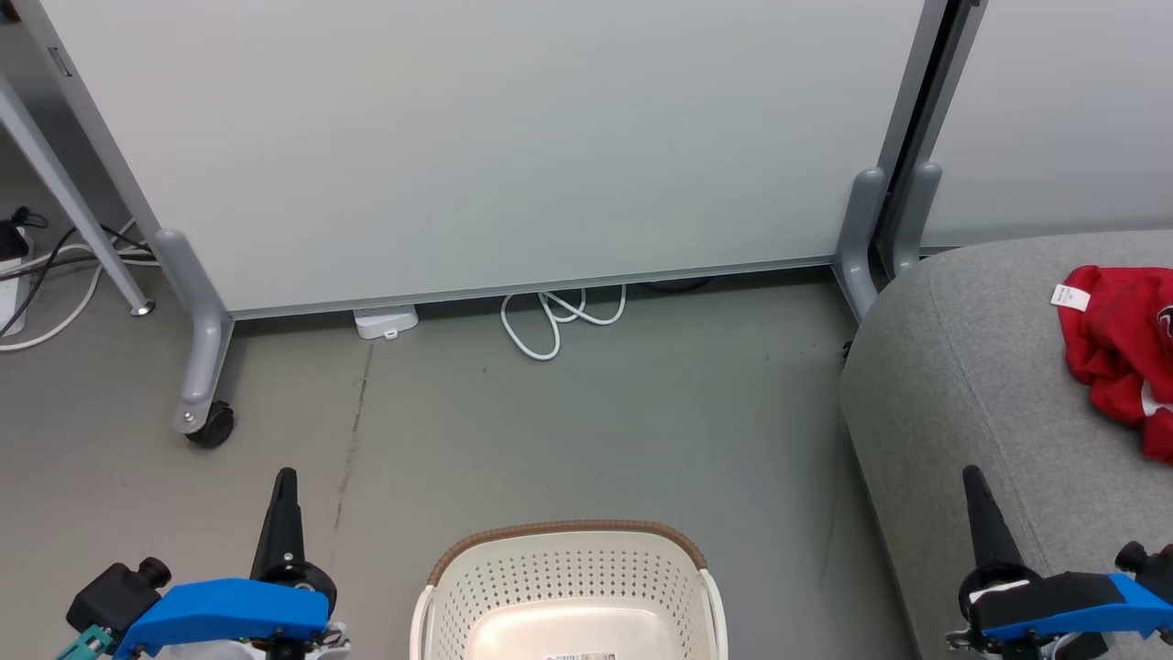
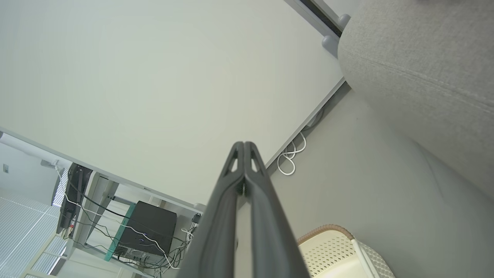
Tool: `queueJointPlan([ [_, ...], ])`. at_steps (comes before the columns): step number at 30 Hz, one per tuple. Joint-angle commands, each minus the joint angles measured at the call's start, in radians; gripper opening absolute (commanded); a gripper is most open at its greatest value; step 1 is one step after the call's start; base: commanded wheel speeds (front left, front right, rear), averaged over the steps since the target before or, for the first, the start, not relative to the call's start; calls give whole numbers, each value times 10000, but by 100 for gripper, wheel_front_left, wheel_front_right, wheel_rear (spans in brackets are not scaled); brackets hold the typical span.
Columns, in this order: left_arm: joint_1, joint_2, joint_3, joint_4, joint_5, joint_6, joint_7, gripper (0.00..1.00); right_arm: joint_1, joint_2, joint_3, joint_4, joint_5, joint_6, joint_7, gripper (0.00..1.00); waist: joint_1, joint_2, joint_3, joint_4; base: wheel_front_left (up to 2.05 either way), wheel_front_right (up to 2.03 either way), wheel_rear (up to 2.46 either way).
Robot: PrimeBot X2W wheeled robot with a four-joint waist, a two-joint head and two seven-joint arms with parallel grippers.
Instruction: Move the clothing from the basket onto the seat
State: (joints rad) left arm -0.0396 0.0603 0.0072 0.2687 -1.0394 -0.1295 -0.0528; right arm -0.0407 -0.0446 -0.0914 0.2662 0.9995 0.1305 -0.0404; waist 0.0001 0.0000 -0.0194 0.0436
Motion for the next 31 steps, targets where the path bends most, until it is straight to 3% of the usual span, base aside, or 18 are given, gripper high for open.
queueJointPlan([
  [1, -261, 54, 74, -123, -228, -9, 68, 0, -274, -59, -31, -139, 267, 3, 60, 0, -1, 0, 3, -5, 0, 0, 0],
  [31, -521, 25, 541, -197, -3080, -14, 850, 0, -502, -73, -135, -190, 3266, 3, 839, 0, -1, 0, 100, -193, 0, 0, 0],
])
